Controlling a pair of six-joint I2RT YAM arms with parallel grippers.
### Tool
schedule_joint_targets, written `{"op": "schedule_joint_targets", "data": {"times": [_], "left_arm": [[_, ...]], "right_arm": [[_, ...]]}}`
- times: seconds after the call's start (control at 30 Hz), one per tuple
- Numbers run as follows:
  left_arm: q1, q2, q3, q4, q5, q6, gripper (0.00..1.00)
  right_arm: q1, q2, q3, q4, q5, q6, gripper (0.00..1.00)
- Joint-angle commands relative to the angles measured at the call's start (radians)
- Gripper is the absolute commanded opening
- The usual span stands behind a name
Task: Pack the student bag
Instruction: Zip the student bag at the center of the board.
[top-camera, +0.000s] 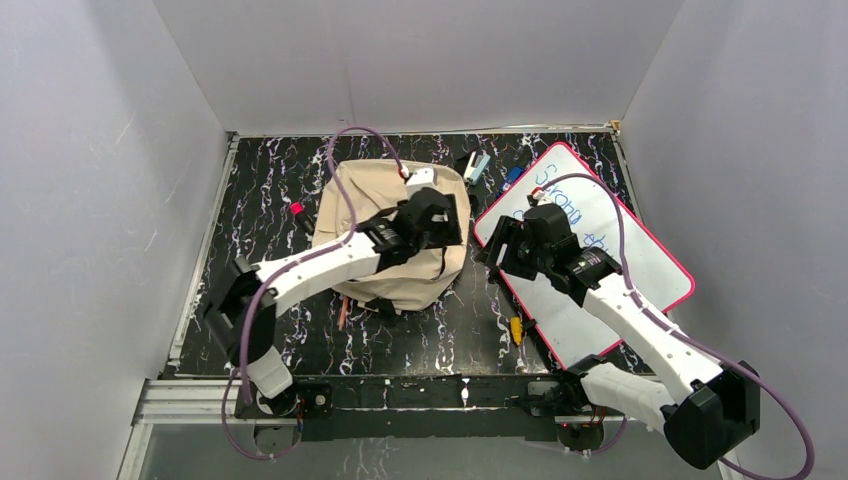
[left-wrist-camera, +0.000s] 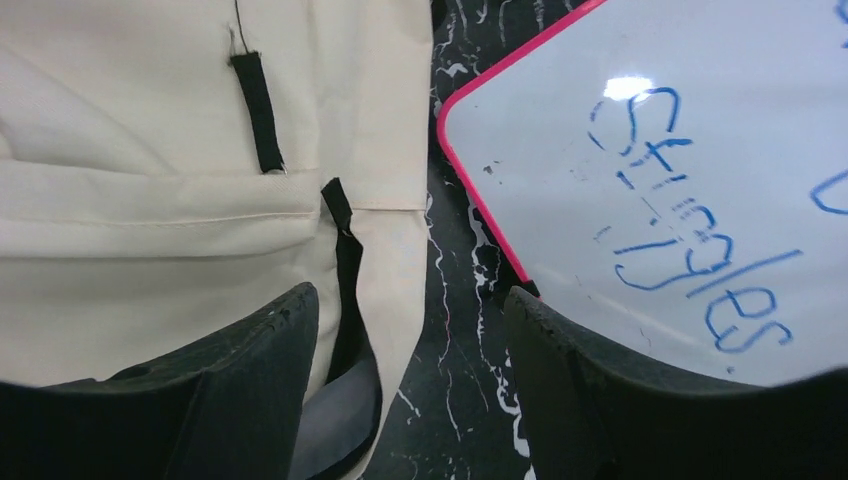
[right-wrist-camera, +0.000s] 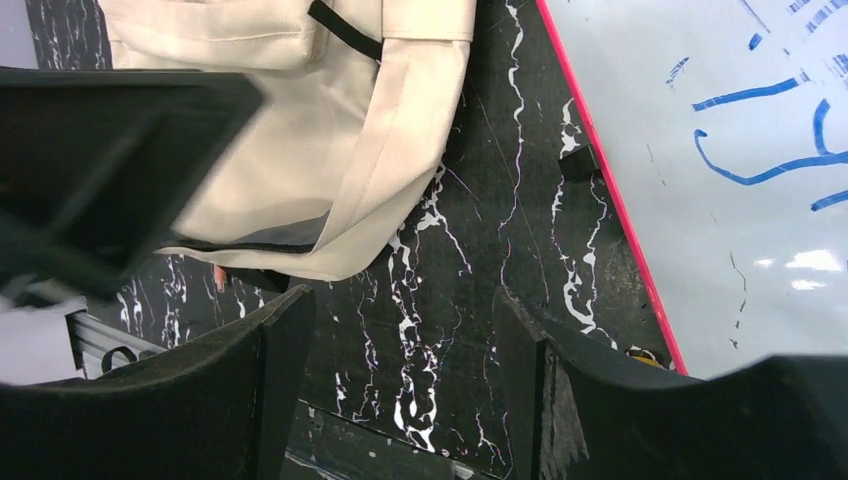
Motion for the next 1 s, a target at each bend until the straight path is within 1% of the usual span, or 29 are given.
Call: {"op": "schedule_joint_targets", "data": {"times": [0.0, 0.1, 0.23, 0.53, 0.63, 0.83, 0.97], "left_arm": [[-0.061, 0.095, 0.112, -0.077, -0.235, -0.194, 0.67], [-0.088, 0.193, 0.211, -0.184, -0.327, -0.268, 0.69], [-0.108, 0.302, 0.334, -0.313, -0.434, -0.35, 0.7], [-0.123, 0.475, 0.524, -0.603, -0.526, -0.605, 0.66], [-0.123, 0.52, 0.567, -0.652, -0.545, -0.653, 0.65], [-0.122, 0.579, 0.632, -0.667, -0.578, -0.672, 0.64], [-0.121, 0.611, 0.653, -0.693, -0.607, -0.703, 0.62]], "right_arm": [[-0.004, -0.055, 0.008, -0.024, 0.036, 0.021, 0.74], [-0.003, -0.095, 0.01, -0.055, 0.084, 0.036, 0.74], [-0.004, -0.143, 0.018, -0.079, 0.109, 0.047, 0.75], [-0.003, -0.238, 0.034, -0.148, 0.171, 0.08, 0.77], [-0.003, -0.254, 0.033, -0.157, 0.176, 0.083, 0.78], [-0.003, -0.258, 0.032, -0.17, 0.171, 0.083, 0.78], [-0.003, -0.265, 0.026, -0.17, 0.167, 0.084, 0.78]]}}
